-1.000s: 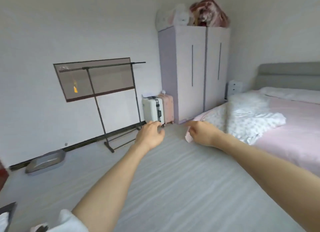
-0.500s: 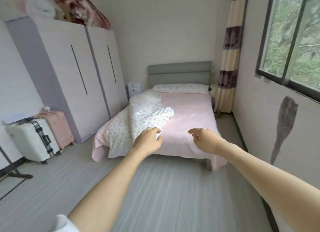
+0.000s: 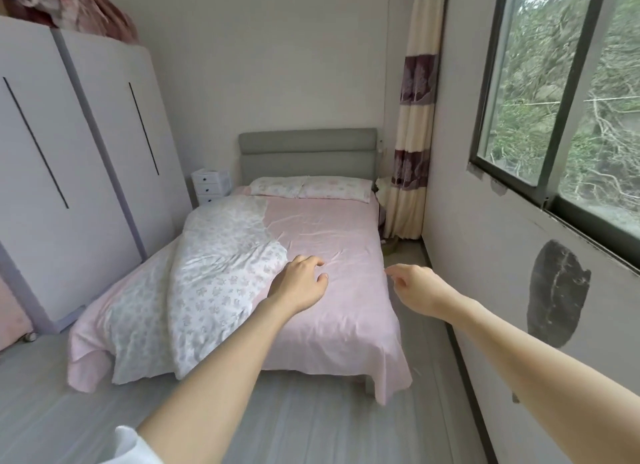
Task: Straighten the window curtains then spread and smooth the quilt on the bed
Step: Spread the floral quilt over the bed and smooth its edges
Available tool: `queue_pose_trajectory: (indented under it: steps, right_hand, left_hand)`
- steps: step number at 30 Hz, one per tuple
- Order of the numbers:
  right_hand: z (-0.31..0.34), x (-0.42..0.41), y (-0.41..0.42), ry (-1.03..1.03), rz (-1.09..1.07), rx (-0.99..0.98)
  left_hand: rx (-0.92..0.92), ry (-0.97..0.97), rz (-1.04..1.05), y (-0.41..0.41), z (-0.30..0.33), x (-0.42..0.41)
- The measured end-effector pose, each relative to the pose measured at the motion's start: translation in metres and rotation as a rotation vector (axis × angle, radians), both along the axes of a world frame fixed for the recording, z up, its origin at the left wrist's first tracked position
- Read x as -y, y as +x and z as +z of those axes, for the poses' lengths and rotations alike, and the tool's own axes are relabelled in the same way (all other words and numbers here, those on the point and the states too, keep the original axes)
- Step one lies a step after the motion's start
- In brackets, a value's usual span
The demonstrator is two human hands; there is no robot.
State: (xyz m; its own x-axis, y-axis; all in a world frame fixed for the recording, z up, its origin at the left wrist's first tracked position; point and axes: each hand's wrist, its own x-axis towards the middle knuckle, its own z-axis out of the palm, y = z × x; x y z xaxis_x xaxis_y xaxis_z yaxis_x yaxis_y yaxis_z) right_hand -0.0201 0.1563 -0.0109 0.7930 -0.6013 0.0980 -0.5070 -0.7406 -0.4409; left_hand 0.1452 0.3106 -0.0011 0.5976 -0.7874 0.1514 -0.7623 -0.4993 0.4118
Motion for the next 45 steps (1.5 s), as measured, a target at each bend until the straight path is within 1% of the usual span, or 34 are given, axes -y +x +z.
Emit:
queue_pose_trajectory:
  steps: [2, 5, 11, 13, 14, 18, 20, 23, 28, 31, 34, 37, 42, 45]
  right_hand:
    - [-0.002, 0.033, 0.027, -0.015, 0.02, 0.016]
    - [-0.004, 0.094, 0.074, -0.072, 0.023, 0.054]
    - [0.015, 0.237, 0.155, -0.084, -0.041, 0.012]
    - [0.017, 0.276, 0.167, -0.086, -0.079, 0.009]
    - [0.012, 0.308, 0.174, -0.073, -0.111, -0.008]
    - [-0.007, 0.404, 0.18, -0.016, -0.195, -0.06]
    - [-0.02, 0.464, 0.183, 0.008, -0.237, -0.056]
    - [-0.035, 0.542, 0.194, 0.02, -0.244, -0.039]
    - [-0.041, 0.694, 0.234, 0.049, -0.179, -0.052]
    - [-0.037, 0.764, 0.272, 0.077, -0.139, -0.055]
    - [-0.034, 0.814, 0.313, 0.103, -0.088, -0.046]
    - [-0.038, 0.861, 0.359, 0.117, -0.004, -0.023]
    - [-0.054, 0.95, 0.44, 0.114, 0.094, -0.061]
    - [-0.056, 1.015, 0.508, 0.094, 0.115, -0.048]
  left_hand:
    - [-0.011, 0.054, -0.006, 0.032, -0.004, 0.036]
    - [-0.005, 0.116, -0.043, 0.085, -0.011, 0.111]
    - [-0.016, 0.085, -0.156, 0.176, -0.003, 0.279]
    - [-0.017, 0.072, -0.188, 0.193, -0.002, 0.326]
    - [-0.027, 0.086, -0.214, 0.203, -0.008, 0.365]
    - [-0.073, 0.106, -0.295, 0.215, -0.032, 0.471]
    - [-0.081, 0.091, -0.319, 0.22, -0.049, 0.533]
    - [-0.091, 0.055, -0.326, 0.231, -0.066, 0.609]
    - [-0.105, 0.036, -0.184, 0.271, -0.067, 0.75]
    - [-0.119, 0.038, -0.127, 0.29, -0.064, 0.808]
    - [-0.103, 0.057, -0.091, 0.318, -0.063, 0.847]
    - [-0.079, 0.06, 0.008, 0.371, -0.063, 0.885]
    - [-0.062, 0.01, 0.098, 0.449, -0.078, 0.966]
    - [-0.063, -0.032, 0.114, 0.505, -0.085, 1.026]
